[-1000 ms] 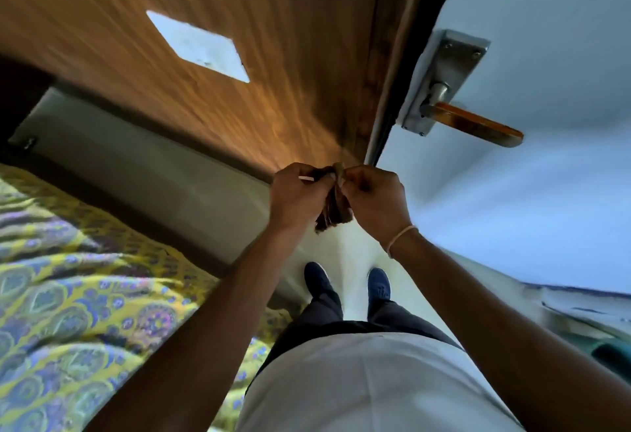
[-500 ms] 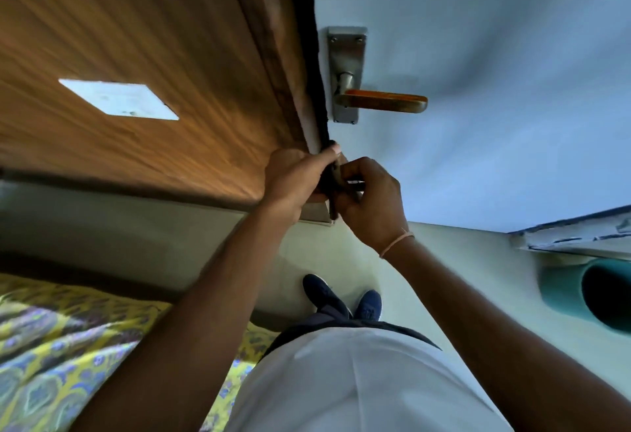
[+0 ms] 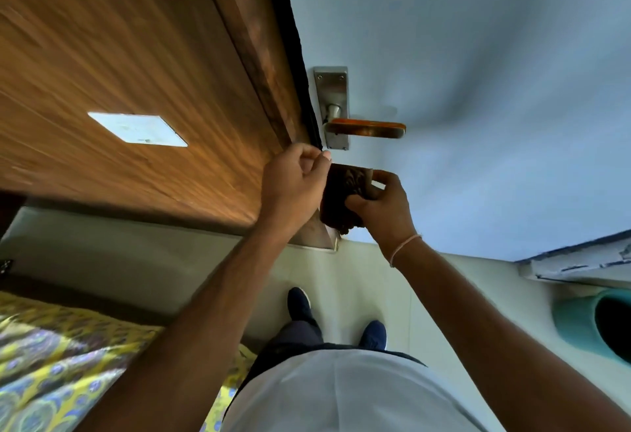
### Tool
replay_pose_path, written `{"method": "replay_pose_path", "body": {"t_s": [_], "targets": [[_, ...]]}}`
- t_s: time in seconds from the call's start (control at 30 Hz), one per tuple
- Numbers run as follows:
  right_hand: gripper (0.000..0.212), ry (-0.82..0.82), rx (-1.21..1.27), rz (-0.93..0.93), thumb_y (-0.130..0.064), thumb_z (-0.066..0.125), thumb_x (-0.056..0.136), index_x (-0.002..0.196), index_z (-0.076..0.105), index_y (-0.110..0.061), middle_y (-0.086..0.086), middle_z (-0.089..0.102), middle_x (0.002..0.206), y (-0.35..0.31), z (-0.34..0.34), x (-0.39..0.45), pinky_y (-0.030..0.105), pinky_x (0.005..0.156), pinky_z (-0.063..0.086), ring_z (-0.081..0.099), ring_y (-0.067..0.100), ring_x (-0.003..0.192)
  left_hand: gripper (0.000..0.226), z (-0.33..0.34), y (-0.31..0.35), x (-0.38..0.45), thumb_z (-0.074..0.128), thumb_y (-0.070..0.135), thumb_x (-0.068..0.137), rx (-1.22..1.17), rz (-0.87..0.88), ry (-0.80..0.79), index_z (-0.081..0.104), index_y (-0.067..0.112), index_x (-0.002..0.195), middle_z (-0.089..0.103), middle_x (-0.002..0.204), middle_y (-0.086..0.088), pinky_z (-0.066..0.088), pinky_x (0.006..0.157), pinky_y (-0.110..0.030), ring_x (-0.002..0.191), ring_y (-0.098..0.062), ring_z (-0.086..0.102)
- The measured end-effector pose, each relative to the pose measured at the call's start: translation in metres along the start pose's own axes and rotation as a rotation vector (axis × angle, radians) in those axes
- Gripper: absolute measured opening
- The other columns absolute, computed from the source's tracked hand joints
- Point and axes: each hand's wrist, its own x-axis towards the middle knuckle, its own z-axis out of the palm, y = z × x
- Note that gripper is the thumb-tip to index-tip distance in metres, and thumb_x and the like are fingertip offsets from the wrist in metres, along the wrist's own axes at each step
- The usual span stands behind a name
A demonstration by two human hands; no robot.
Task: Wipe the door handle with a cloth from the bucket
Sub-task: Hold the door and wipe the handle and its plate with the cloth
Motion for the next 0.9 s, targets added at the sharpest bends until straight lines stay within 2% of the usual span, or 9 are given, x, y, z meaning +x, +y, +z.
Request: {"method": "replay_pose_path", "body": {"t_s": [0.07, 0.17, 0.27, 0.37, 0.43, 0.53, 0.67, 0.8, 0.9], "targets": [[0.057, 0.004, 0.056, 0.055, 0.001, 0.078, 0.086, 0.134, 0.052, -0.012, 0.013, 0.071, 0.12, -0.002, -0.001, 0.005, 0.027, 0.061, 0.063, 0.075, 0.032, 0.097, 0.025, -0.001, -0.002, -0.003, 0.066, 0.036, 0.106, 0.149, 0.182, 0.126, 0.068, 0.018, 0.124, 0.073, 0.107, 0.01, 0.057, 0.081, -0.02, 0.097, -0.003, 0.069], [0.049, -0.01, 0.072, 0.03, 0.003, 0.077, 0.082, 0.13, 0.064, -0.001, 0.018, 0.074, 0.109, -0.012, 0.011, 0.009, 0.023, 0.052, 0.055, 0.072, 0.034, 0.084, 0.032, -0.006, -0.022, -0.001, 0.063, 0.036, 0.106, 0.263, 0.418, 0.225, 0.066, 0.017, 0.131, 0.073, 0.122, 0.002, 0.058, 0.095, -0.038, 0.114, -0.015, 0.064], [0.041, 0.029, 0.085, 0.012, 0.002, 0.073, 0.087, 0.127, 0.069, -0.004, 0.018, 0.076, 0.108, -0.025, 0.019, 0.004, 0.021, 0.052, 0.054, 0.071, 0.03, 0.084, 0.035, -0.009, -0.042, 0.004, 0.06, 0.028, 0.107, 0.314, 0.616, 0.263, 0.066, 0.01, 0.136, 0.067, 0.14, -0.008, 0.052, 0.109, -0.045, 0.132, -0.023, 0.06], [0.034, 0.103, 0.068, -0.047, -0.001, 0.075, 0.088, 0.121, 0.073, -0.007, 0.015, 0.077, 0.104, -0.04, 0.021, -0.005, 0.019, 0.05, 0.053, 0.073, 0.03, 0.085, 0.044, -0.018, -0.052, 0.012, 0.062, 0.016, 0.105, 0.334, 0.726, 0.319, 0.059, 0.003, 0.147, 0.05, 0.162, -0.016, 0.039, 0.126, -0.044, 0.154, -0.03, 0.044], [0.026, 0.195, 0.002, -0.137, -0.005, 0.079, 0.084, 0.109, 0.077, -0.01, 0.011, 0.079, 0.095, -0.049, 0.021, -0.01, 0.028, 0.056, 0.058, 0.076, 0.033, 0.086, 0.056, -0.025, -0.051, 0.019, 0.064, 0.013, 0.104, 0.365, 0.773, 0.351, 0.049, -0.001, 0.156, 0.038, 0.17, -0.02, 0.032, 0.131, -0.05, 0.162, -0.033, 0.031], [0.025, 0.383, -0.204, -0.412, -0.018, 0.078, 0.075, 0.099, 0.079, -0.02, 0.002, 0.076, 0.089, -0.067, 0.021, -0.023, 0.04, 0.074, 0.064, 0.074, 0.024, 0.081, 0.069, -0.032, -0.045, 0.031, 0.064, 0.018, 0.103, 0.414, 0.808, 0.381, 0.036, -0.003, 0.163, 0.026, 0.175, -0.023, 0.023, 0.135, -0.053, 0.166, -0.035, 0.018], [0.033, 0.571, -0.645, -0.934, -0.012, 0.078, 0.079, 0.111, 0.079, -0.015, 0.001, 0.065, 0.106, -0.095, 0.026, -0.037, 0.024, 0.072, 0.052, 0.065, 0.016, 0.088, 0.08, -0.032, -0.045, 0.05, 0.069, 0.026, 0.101, 0.445, 0.849, 0.451, 0.03, -0.002, 0.165, 0.024, 0.175, -0.023, 0.021, 0.135, -0.052, 0.166, -0.037, 0.019], [0.023, 0.596, -0.926, -0.98, -0.015, 0.073, 0.087, 0.109, 0.071, -0.011, 0.006, 0.062, 0.145, -0.092, 0.038, -0.01, 0.035, 0.079, 0.058, 0.07, 0.029, 0.106, 0.086, -0.031, -0.05, 0.066, 0.069, 0.032, 0.101, 0.458, 0.872, 0.525, 0.025, -0.003, 0.166, 0.026, 0.173, -0.027, 0.021, 0.135, -0.052, 0.164, -0.04, 0.022], [0.022, 0.507, -1.124, -0.978, -0.009, 0.054, 0.093, 0.11, 0.069, -0.009, 0.01, 0.066, 0.144, -0.074, 0.053, 0.014, 0.041, 0.092, 0.057, 0.069, 0.034, 0.116, 0.082, -0.031, -0.055, 0.074, 0.064, 0.033, 0.105, 0.447, 0.905, 0.558, 0.022, -0.001, 0.167, 0.029, 0.172, -0.027, 0.019, 0.136, -0.052, 0.165, -0.037, 0.019]]}}
